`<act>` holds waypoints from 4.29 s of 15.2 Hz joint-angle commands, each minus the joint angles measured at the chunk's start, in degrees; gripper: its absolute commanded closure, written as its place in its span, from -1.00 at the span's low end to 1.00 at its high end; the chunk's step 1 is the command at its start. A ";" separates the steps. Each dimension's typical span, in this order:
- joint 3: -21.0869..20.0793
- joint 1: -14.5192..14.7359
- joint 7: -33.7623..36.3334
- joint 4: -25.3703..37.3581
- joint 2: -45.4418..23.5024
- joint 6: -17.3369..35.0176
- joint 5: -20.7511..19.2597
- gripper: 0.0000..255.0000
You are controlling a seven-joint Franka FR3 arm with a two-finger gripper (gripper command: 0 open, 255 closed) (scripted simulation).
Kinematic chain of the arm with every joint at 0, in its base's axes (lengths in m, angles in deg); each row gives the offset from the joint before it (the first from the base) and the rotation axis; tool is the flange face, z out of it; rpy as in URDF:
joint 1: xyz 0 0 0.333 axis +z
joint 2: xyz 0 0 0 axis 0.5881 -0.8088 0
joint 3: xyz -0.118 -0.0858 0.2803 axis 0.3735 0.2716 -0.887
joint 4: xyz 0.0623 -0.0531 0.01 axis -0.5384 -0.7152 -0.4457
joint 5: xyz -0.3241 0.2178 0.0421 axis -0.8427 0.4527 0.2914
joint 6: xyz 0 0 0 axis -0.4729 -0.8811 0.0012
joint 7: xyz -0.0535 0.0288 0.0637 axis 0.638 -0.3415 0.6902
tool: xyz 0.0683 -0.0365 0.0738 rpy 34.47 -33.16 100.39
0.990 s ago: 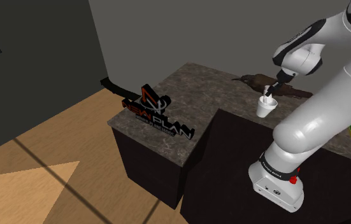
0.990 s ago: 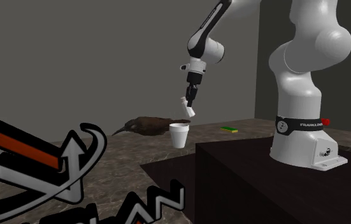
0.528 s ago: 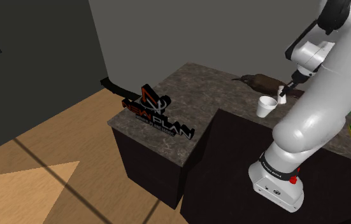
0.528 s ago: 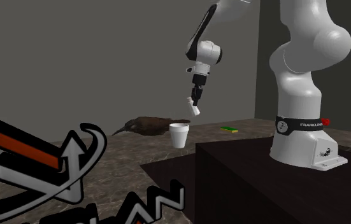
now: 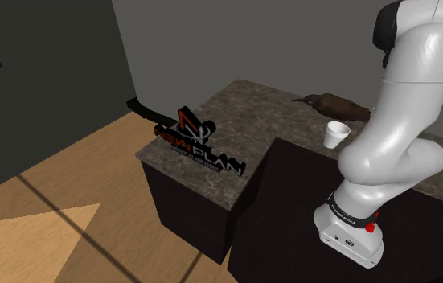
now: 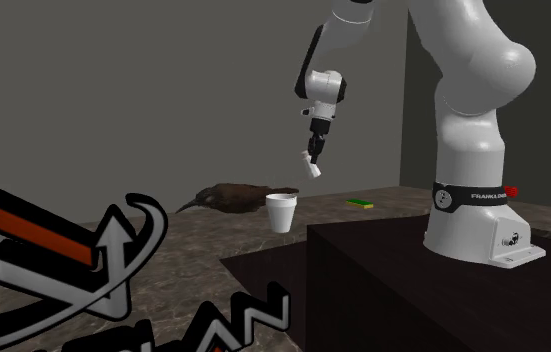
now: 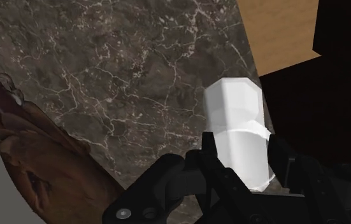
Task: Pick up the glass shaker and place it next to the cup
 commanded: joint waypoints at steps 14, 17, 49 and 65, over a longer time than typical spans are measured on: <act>-7.69 -11.79 -9.02 7.88 -12.77 -0.38 10.14 1.00; -9.00 -12.74 -10.22 8.00 -14.37 0.70 11.80 1.00; -18.48 -19.76 -18.09 12.22 -27.10 7.61 22.93 -1.00; -14.38 -17.47 -16.16 9.11 -21.23 4.87 18.63 -1.00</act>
